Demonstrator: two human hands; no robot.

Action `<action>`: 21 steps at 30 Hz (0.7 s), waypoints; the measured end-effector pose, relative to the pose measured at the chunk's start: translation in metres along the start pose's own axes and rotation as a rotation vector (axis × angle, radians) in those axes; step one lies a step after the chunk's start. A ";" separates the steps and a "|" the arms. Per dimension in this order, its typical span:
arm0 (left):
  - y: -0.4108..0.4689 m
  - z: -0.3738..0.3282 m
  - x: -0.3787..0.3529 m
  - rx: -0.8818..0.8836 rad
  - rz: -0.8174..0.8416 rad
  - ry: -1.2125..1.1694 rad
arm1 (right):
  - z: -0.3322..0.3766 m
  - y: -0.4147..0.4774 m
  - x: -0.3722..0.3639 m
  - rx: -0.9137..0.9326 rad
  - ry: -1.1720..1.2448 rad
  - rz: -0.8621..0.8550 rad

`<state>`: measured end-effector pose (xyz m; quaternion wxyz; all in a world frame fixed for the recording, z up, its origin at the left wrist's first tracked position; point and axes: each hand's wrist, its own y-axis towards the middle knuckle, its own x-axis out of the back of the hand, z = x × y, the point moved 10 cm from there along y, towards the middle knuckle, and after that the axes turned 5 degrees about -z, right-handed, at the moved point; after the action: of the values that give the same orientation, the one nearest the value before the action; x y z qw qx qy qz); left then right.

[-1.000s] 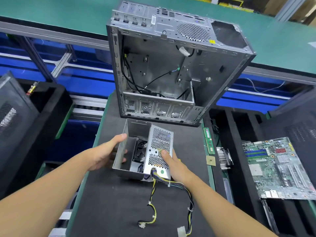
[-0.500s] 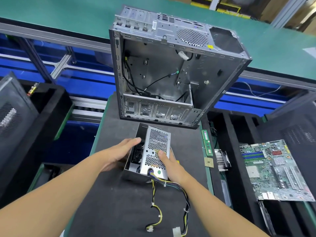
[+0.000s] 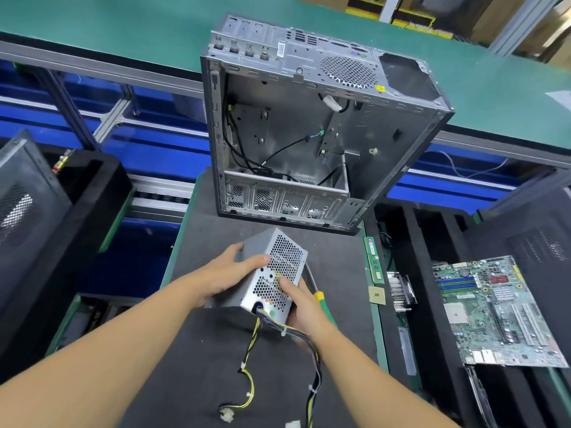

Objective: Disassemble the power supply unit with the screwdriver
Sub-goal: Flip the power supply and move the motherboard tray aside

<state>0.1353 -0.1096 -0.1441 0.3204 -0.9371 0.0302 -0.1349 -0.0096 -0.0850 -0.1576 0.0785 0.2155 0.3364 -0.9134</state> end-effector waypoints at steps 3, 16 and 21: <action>-0.004 -0.001 0.008 0.006 -0.076 0.203 | -0.007 -0.002 -0.004 -0.065 0.065 0.059; -0.011 -0.012 0.004 -0.266 -0.498 1.091 | 0.012 -0.005 0.029 0.014 -1.040 -0.187; -0.013 -0.011 0.005 -0.277 -0.494 1.098 | 0.048 -0.005 0.021 0.321 -1.386 -0.224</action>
<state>0.1365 -0.1066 -0.1266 0.0926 -0.7431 -0.0101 -0.6627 -0.0465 -0.1128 -0.1316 0.1472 -0.4408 0.0908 -0.8808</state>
